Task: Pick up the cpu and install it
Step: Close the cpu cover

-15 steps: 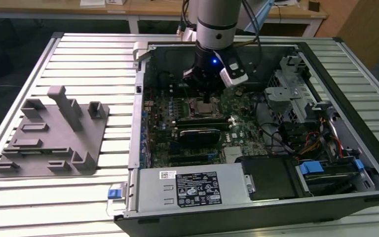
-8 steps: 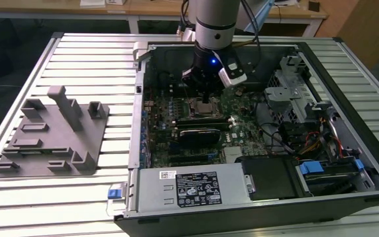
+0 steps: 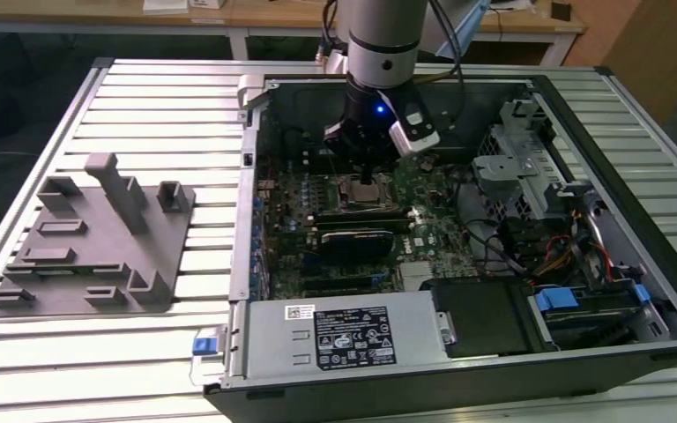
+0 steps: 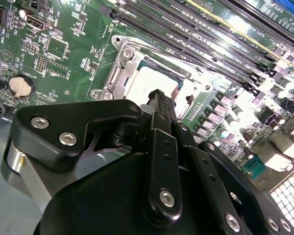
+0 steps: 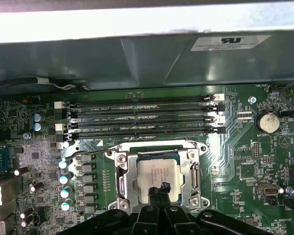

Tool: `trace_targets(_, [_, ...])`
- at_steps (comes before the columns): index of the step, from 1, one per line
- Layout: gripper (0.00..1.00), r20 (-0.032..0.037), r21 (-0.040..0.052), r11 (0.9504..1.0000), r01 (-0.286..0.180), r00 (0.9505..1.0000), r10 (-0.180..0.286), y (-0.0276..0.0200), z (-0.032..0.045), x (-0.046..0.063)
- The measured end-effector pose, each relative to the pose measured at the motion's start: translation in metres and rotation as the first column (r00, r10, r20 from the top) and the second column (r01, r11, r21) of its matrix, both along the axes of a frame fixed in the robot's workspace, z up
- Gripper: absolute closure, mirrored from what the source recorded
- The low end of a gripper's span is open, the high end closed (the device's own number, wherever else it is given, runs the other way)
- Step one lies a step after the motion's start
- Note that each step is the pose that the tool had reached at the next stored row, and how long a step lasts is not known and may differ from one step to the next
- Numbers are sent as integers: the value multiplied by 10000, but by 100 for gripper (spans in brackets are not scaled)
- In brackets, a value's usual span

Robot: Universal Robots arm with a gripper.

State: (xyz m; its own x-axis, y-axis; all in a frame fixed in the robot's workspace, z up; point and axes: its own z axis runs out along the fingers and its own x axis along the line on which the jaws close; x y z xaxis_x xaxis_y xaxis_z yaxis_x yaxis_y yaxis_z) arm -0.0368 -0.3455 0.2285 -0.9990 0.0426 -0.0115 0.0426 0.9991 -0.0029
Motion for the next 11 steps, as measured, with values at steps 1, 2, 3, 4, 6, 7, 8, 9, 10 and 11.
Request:
trace_targets(1, [89,0,-1,10000,0,10000,0,0,0,0])
trace_targets(2, [89,-1,-1,10000,0,10000,0,0,0,-1])
trace_targets(3, [89,0,-1,10000,1,10000,-1,0,0,-1])
trace_targets(4, [89,0,-1,10000,1,10000,-1,0,0,-1])
trace_targets(6, [89,0,-1,10000,1,10000,-1,0,0,-1])
trace_targets(7, [89,0,-1,10000,2,10000,-2,0,0,-2])
trace_targets(8, [89,0,0,10000,2,10000,-2,0,0,-3])
trace_targets(9, [89,0,-1,10000,2,10000,-2,0,0,-4])
trace_targets(10, [89,0,0,10000,1,10000,-1,0,0,-20])
trace_targets(11, [89,0,-1,10000,1,10000,-1,0,-30,-153])
